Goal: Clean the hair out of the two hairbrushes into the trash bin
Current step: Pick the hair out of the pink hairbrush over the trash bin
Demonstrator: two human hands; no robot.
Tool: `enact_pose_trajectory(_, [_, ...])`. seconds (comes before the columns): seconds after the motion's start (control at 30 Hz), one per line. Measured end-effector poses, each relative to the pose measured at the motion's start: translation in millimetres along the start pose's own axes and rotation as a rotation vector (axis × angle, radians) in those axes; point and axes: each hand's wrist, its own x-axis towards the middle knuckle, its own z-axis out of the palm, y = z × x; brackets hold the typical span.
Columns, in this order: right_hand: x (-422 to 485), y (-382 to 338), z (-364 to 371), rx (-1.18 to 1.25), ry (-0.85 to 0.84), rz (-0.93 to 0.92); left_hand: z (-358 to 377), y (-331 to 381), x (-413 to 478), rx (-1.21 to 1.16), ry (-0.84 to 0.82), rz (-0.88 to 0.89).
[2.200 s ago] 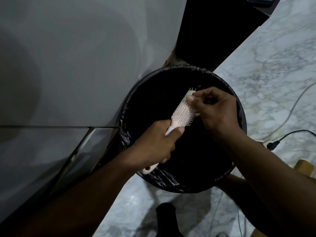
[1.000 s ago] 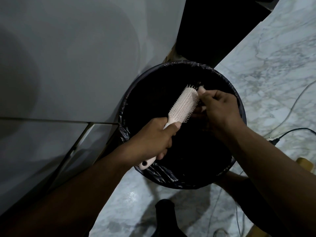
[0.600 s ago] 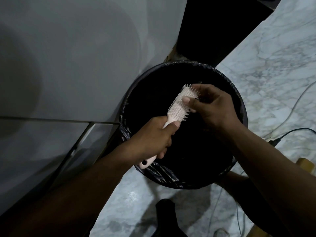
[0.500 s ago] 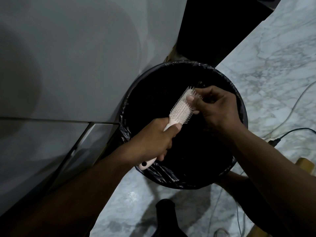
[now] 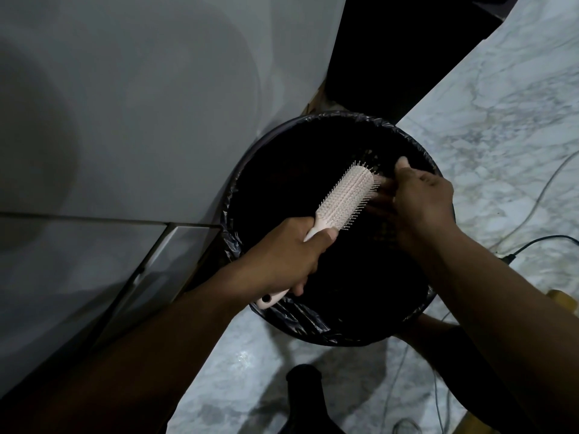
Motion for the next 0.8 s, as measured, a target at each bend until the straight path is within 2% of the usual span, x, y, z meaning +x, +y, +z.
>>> enact_pose_trajectory(0.13, [2.0, 3.6, 1.0, -0.035, -0.013, 0.037, -0.3, -3.1, 0.4, 0.047, 0.034, -0.007])
enact_pose_trajectory(0.33, [8.4, 7.3, -3.2, -0.09, 0.002, 0.093, -8.4, -6.0, 5.3, 0.066, 0.186, -0.026])
enact_pose_trajectory(0.43, [7.2, 7.3, -1.5, -0.154, -0.025, 0.133, -7.9, -6.6, 5.8, 0.084, 0.191, -0.023])
enact_pose_trajectory(0.6, [-1.5, 15.0, 3.8, -0.258, -0.291, -0.072, -6.2, -5.5, 5.5, 0.074, 0.168, -0.003])
enact_pose_trajectory(0.8, [-2.0, 21.8, 7.0, -0.352, -0.298, -0.423, -1.5, -2.5, 3.3, -0.035, 0.064, -0.004])
